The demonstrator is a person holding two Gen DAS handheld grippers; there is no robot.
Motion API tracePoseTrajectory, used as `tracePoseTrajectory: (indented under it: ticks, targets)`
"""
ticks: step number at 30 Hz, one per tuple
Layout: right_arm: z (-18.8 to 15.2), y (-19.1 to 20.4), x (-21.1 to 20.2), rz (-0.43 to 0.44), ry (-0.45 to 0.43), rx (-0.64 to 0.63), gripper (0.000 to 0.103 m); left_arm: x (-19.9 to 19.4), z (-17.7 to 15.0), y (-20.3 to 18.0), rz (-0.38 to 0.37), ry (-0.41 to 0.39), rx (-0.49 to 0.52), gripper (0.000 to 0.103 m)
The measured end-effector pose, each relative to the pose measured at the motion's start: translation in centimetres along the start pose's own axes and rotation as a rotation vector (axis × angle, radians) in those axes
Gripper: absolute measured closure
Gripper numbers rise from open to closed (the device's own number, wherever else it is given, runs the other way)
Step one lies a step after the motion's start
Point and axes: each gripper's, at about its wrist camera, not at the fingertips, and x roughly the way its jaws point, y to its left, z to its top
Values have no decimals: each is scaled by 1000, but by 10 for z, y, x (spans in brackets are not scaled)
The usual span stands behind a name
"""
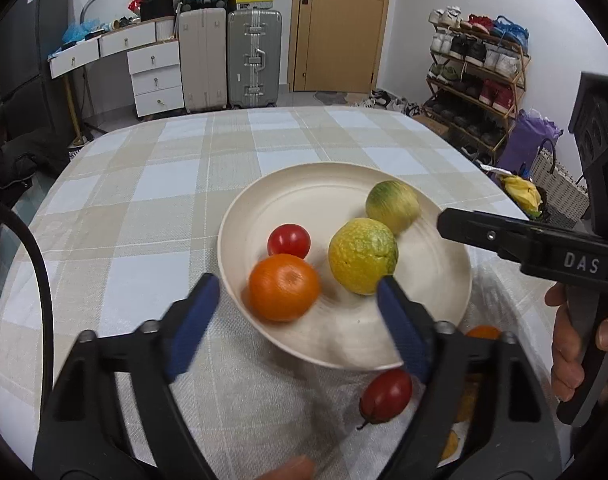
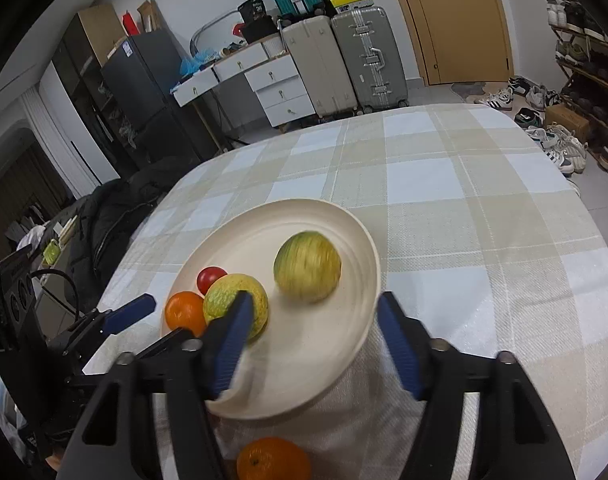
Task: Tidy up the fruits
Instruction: 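Carry orange and green fruit onto the cream plate and open both grippers, then move the left gripper toward the large yellow pomelo on the table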
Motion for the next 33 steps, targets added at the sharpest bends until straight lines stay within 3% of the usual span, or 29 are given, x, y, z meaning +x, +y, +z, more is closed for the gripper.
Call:
tracePoseTrajectory:
  ticks: [2, 4, 5, 9, 26, 33]
  targets:
    - [-4, 1, -9, -8, -14, -12, 24, -8, -3, 3, 7, -14, 1, 19]
    - [-9, 1, -17, -7, -22, -16, 3, -17, -7, 5, 18, -20, 2, 14]
    - [-11, 1, -21, -2, -29, -16, 1, -20, -9, 5, 20, -26, 3, 13]
    - [-20, 4, -35, 18, -45, -34, 0, -39, -17, 7, 22, -57, 1, 1]
    - [-68, 24, -68, -34, -21, -172, 0, -104, -45, -7, 26, -110, 9, 1]
    - [-77, 25, -76, -32, -3, -175, 0, -119, -55, -20, 25, -116, 29, 1]
